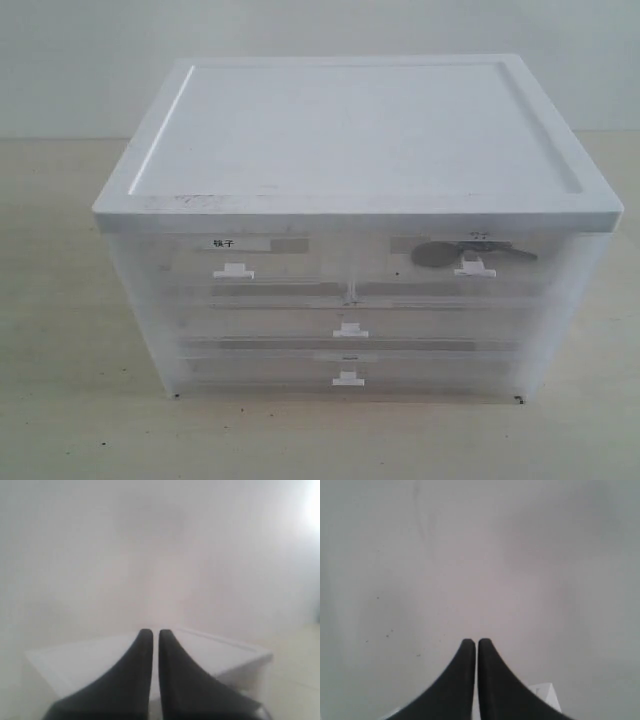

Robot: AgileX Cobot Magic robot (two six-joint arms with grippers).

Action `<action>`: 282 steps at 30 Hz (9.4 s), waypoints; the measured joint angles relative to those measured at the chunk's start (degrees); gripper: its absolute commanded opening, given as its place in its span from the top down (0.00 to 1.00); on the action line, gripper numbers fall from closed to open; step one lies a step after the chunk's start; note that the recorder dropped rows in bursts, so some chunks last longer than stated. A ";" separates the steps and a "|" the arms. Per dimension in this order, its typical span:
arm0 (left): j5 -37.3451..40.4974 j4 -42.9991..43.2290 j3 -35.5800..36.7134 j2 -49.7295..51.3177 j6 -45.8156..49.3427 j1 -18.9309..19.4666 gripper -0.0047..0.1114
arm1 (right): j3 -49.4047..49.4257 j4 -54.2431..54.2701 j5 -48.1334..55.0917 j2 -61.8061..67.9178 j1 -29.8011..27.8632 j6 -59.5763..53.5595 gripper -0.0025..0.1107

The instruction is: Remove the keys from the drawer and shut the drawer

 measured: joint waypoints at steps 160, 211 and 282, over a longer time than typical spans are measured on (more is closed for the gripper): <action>-27.08 -6.92 2.48 65.23 52.94 -3.54 0.92 | -22.05 -42.97 64.05 60.41 63.37 -38.46 0.93; -27.08 -16.39 0.94 66.00 53.86 -3.54 0.92 | -22.05 -26.97 65.73 55.86 68.48 -46.65 0.98; -27.08 -15.47 0.94 66.00 53.86 -3.54 0.92 | -21.64 -40.01 90.06 71.35 84.92 -23.00 0.98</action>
